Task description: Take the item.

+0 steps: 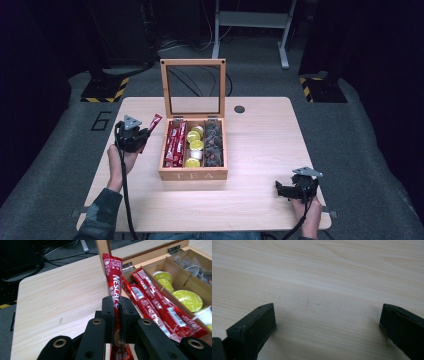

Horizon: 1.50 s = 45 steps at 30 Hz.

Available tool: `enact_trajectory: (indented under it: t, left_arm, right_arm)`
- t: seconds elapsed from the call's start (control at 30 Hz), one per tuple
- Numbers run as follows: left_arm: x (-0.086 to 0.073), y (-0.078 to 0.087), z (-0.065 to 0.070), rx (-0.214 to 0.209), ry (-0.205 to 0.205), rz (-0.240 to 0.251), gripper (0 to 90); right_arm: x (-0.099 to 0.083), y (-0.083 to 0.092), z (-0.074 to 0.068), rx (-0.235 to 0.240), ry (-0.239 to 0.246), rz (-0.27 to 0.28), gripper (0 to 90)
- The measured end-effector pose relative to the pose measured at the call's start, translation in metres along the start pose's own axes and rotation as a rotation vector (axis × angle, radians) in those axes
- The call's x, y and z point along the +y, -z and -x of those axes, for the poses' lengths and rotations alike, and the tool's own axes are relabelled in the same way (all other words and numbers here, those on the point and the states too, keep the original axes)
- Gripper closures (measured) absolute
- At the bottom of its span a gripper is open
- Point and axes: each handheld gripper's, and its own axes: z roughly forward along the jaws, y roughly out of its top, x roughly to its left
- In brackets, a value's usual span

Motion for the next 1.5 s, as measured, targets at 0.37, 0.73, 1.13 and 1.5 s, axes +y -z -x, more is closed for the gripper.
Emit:
enact_trajectory:
  t: [0.37, 0.73, 1.13, 1.5]
  left_arm:
    - [-0.004, -0.002, -0.012, 0.023, 0.024, -0.007, 82.5]
    - [-0.01, -0.007, -0.022, 0.045, 0.052, -0.006, 82.9]
    - [-0.017, -0.013, -0.035, 0.054, 0.089, -0.02, 83.0]
    - [-0.025, -0.022, -0.044, 0.07, 0.127, -0.03, 83.0]
  right_arm:
    - [0.0, 0.0, 0.0, 0.0, -0.001, -0.001, 0.1]
    - [0.0, 0.0, 0.0, -0.001, -0.002, -0.001, 0.1]
    - [0.0, 0.0, 0.0, -0.001, 0.0, 0.0, 0.1]
    - [0.0, 0.0, 0.0, -0.001, 0.0, 0.0, 0.1]
